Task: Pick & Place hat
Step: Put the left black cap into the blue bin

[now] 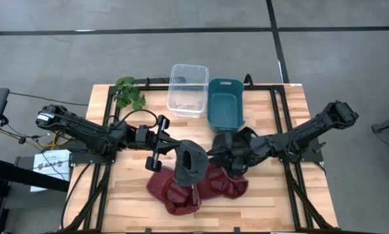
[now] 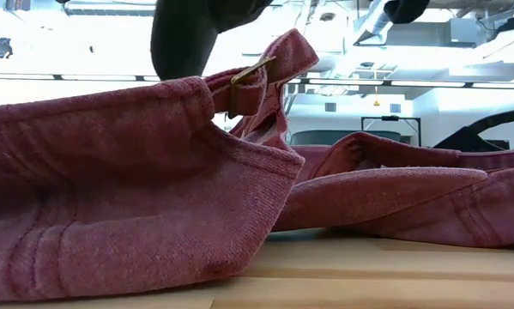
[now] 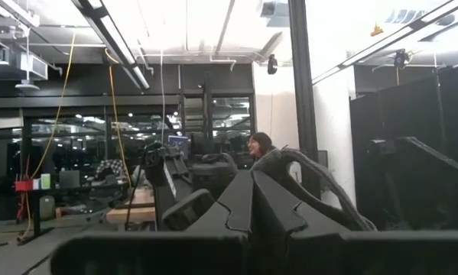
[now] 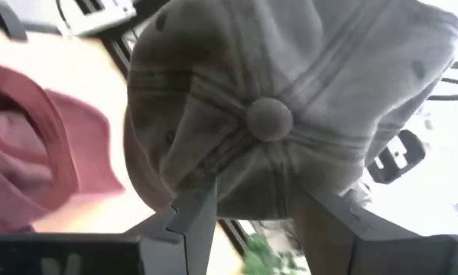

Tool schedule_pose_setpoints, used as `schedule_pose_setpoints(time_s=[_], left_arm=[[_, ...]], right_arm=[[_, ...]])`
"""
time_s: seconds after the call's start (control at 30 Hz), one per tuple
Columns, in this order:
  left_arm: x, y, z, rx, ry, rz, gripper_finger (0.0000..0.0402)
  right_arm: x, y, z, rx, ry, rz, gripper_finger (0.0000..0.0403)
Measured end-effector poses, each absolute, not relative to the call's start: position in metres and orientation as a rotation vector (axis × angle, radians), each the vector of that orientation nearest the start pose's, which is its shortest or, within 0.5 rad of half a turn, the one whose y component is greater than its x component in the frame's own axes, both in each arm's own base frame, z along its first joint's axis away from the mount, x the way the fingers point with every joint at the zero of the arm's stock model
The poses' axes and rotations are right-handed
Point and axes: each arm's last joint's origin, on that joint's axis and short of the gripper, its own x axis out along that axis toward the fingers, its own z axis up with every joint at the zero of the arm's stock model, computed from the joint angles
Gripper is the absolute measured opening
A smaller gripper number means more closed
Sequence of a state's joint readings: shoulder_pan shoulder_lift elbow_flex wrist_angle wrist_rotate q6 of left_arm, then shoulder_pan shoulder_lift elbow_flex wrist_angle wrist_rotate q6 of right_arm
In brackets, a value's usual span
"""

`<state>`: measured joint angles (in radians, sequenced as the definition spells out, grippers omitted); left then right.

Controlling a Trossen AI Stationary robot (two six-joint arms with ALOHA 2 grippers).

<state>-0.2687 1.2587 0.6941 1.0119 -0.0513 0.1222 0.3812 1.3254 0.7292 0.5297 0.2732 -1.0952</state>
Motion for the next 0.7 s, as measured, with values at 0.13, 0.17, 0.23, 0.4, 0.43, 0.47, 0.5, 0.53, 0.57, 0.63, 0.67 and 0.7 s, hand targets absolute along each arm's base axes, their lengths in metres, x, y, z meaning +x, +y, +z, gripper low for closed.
schedule_pose_setpoints(time_s=[0.13, 0.17, 0.23, 0.4, 0.43, 0.47, 0.5, 0.53, 0.57, 0.63, 0.67, 0.7], left_arm=[[0.256, -0.069, 0.316, 0.048, -0.455, -0.186, 0.0005], [0.256, -0.069, 0.316, 0.048, -0.454, -0.186, 0.0005], [0.256, -0.069, 0.316, 0.048, -0.454, -0.186, 0.0005], [0.256, -0.069, 0.316, 0.048, -0.453, -0.186, 0.0005], [0.256, -0.069, 0.316, 0.048, -0.454, -0.186, 0.0005], [0.256, -0.069, 0.316, 0.048, -0.453, -0.186, 0.0005], [0.256, -0.069, 0.316, 0.048, -0.453, -0.186, 0.0005], [0.256, -0.069, 0.316, 0.048, -0.453, -0.186, 0.0005], [0.256, -0.069, 0.316, 0.048, -0.453, -0.186, 0.0005], [0.256, -0.069, 0.316, 0.048, -0.453, -0.186, 0.0005], [0.256, -0.069, 0.316, 0.048, -0.453, -0.186, 0.0005], [0.256, -0.069, 0.316, 0.048, -0.453, -0.186, 0.0005]], right_arm=[[0.264, 0.112, 0.266, -1.196, 0.025, 0.077, 0.0152], [0.263, 0.115, 0.266, -1.213, 0.031, 0.065, 0.0150], [0.260, 0.119, 0.266, -1.249, 0.045, 0.041, 0.0146], [0.254, 0.129, 0.268, -1.296, 0.031, 0.015, 0.0132], [0.253, 0.131, 0.268, -1.301, 0.026, 0.018, 0.0129], [0.253, 0.133, 0.269, -1.303, 0.019, 0.021, 0.0127], [0.252, 0.134, 0.269, -1.306, 0.013, 0.025, 0.0125], [0.251, 0.136, 0.269, -1.308, 0.005, 0.028, 0.0124], [0.250, 0.137, 0.270, -1.311, -0.002, 0.031, 0.0123], [0.249, 0.139, 0.270, -1.322, -0.009, 0.041, 0.0122], [0.249, 0.139, 0.270, -1.329, -0.011, 0.043, 0.0122], [0.249, 0.140, 0.270, -1.334, -0.015, 0.048, 0.0122]])
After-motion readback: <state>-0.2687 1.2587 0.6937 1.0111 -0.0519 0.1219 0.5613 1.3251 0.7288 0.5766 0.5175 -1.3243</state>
